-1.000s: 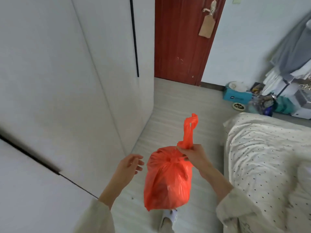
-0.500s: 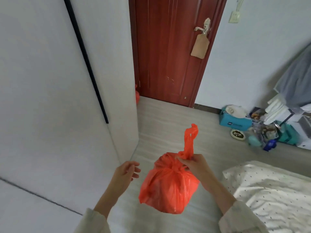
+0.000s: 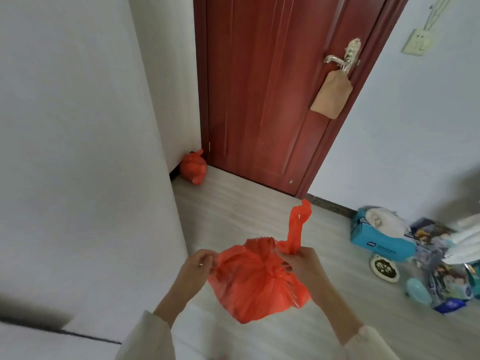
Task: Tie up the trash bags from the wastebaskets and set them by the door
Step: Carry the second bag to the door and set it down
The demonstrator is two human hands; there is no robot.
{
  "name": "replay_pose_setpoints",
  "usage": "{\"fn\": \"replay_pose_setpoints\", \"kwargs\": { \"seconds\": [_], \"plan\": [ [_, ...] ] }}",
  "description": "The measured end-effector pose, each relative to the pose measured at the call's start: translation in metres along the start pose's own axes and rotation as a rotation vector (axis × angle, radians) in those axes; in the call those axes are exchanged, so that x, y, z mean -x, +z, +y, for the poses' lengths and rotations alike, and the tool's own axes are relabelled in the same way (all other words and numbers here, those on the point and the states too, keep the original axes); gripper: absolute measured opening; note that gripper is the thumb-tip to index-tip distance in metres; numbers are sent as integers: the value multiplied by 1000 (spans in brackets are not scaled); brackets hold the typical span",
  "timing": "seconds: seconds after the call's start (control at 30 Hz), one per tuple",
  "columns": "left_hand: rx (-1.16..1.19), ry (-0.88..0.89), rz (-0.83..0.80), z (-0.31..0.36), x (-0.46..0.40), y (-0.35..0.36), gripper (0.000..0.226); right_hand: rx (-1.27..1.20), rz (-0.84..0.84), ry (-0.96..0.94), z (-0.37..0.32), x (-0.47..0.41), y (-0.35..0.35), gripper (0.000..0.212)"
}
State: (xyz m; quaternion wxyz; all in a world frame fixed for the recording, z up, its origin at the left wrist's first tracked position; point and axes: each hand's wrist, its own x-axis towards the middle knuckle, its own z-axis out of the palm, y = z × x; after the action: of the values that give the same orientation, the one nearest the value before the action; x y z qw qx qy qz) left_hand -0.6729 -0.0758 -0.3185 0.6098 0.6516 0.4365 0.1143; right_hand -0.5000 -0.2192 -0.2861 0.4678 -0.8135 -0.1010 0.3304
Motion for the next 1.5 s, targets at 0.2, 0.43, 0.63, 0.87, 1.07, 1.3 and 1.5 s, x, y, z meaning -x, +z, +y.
{"fn": "replay_pose_setpoints", "kwargs": {
  "seconds": [0.2,0.43,0.63,0.87,1.07,1.3,1.5],
  "plan": [
    [19,0,52,65,-130,37,26,29,-69,-25,-73,-166,-24,18],
    [212,-189,325,101,-268,76,23,191,-309,-46,-142,-343,-27,13],
    [287,-261,429,143,-348,84,25,306,-485,-80,-202,-462,-1,15],
    [365,-378,609,117,-439,40,23,382,-578,-39,-240,-572,107,21],
    [432,-450,651,92,-550,-25,24,385,-664,133,-274,-651,229,11],
    [525,-516,743,60,-666,-109,21,392,-753,269,-296,-715,371,9],
    [487,-623,785,-8,-735,-149,27,487,-881,231,-271,-791,507,15]
  ]
}}
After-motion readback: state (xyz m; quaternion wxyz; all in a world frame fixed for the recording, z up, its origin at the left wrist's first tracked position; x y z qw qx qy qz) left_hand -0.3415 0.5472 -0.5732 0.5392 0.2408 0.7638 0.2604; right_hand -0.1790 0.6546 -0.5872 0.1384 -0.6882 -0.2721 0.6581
